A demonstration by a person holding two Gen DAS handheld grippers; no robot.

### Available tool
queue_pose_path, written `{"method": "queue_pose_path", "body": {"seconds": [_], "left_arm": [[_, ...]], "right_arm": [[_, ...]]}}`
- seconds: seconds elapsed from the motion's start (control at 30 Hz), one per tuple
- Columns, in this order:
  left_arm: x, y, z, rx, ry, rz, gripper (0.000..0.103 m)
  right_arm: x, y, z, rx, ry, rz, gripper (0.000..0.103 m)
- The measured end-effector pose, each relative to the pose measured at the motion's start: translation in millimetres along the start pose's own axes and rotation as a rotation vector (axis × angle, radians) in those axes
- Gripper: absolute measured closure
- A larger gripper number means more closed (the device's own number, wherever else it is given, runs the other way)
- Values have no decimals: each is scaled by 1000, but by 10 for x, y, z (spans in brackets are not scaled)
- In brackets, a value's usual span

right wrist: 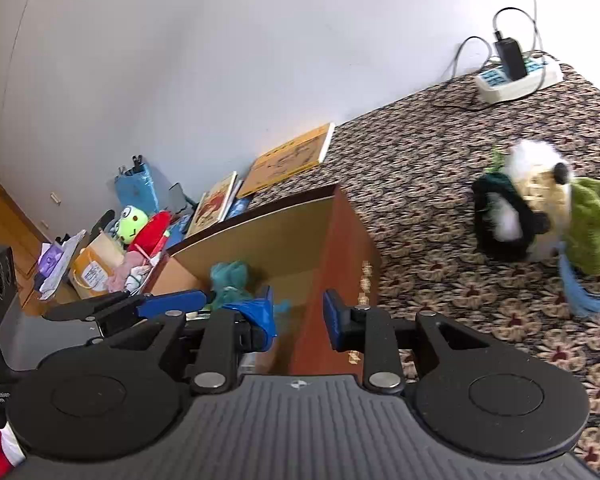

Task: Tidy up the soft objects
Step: 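Move the right gripper back to the green knit plush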

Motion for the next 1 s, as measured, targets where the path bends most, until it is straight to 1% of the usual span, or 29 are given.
{"method": "queue_pose_path", "body": {"seconds": [0.23,0.53,0.67,0.73,0.9,1.0], "left_arm": [[382,-137,74,13,18,31,28],[915,-290,215,16,60,70,26],[1152,-330,356,0,93,86,24],[1267,-324,418,-4,115,94,20],[1534,-282,617,-22,142,129,20],[1625,-261,716,-25,163,139,20]], "right_arm": [[286,-25,-210,12,22,17,92],[761,-85,-460,14,54,50,92],[996,-122,-571,23,87,69,92],[1142,-141,-631,29,108,92,92],[1496,-193,-694,27,161,156,92],[1617,-236,-652,13,187,147,91]]}}
Point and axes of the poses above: each gripper's, at about its wrist camera, not at the fingertips, and z roughly the way its jaws point, x to its right, y to its underside, the point moved 1 cm from there along z, roughly the way its jaws point, and after that the axes turned 3 degrees about -z, right-handed, at the moved point
